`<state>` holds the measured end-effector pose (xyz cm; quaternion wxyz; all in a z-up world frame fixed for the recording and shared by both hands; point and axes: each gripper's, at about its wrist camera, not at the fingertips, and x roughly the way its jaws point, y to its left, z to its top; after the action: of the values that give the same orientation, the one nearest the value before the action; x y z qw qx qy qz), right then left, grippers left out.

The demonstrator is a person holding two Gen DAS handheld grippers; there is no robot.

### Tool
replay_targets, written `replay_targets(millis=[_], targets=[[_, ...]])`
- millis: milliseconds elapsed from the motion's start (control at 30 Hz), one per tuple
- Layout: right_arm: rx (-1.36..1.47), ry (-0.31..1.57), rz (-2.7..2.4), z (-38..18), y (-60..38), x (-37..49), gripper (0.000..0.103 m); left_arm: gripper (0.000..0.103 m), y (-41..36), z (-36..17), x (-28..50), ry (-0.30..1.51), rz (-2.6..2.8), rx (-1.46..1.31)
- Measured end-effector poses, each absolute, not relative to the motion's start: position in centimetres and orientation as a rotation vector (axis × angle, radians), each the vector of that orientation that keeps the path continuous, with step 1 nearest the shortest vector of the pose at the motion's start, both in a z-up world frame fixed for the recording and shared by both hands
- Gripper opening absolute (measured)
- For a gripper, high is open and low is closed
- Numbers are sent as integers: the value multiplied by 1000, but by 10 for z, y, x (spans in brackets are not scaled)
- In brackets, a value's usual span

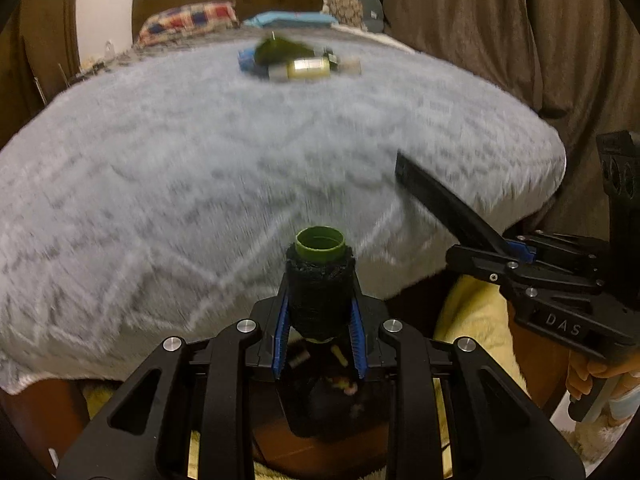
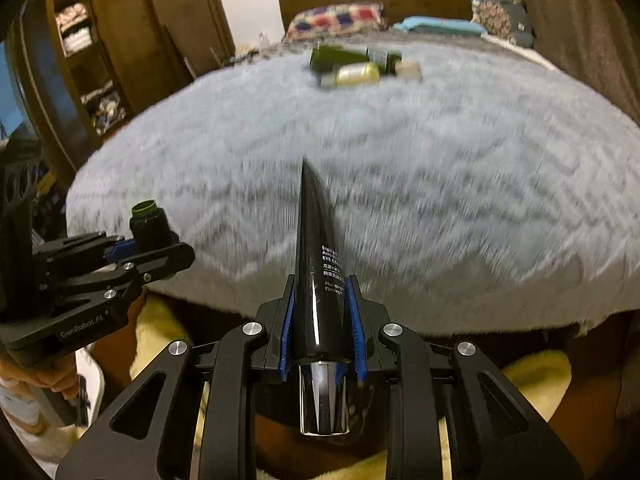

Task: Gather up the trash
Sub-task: 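Lift both held items and carry them below the bed edge, then open both tools to drop the spool and tube into the bin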

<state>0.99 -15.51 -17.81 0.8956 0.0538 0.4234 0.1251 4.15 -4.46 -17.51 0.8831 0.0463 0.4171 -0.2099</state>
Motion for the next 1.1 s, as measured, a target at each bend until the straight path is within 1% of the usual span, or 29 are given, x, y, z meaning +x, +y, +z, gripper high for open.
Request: replay_targets(millis=[267,500,867,1100], targets=[[102,969,266,-212,-143,11,24,24,-50,-237,41,1005,-453,111],[121,1045,263,-244,-143,18,24,24,-49,-275,47,1093,-447,113],[124,1118,249,-277,-138,25,25,24,-52,-319,64,1217,-462,97],[118,1131,241,-280,-132,31,25,24,-50,-328,65,1231,-470,94]])
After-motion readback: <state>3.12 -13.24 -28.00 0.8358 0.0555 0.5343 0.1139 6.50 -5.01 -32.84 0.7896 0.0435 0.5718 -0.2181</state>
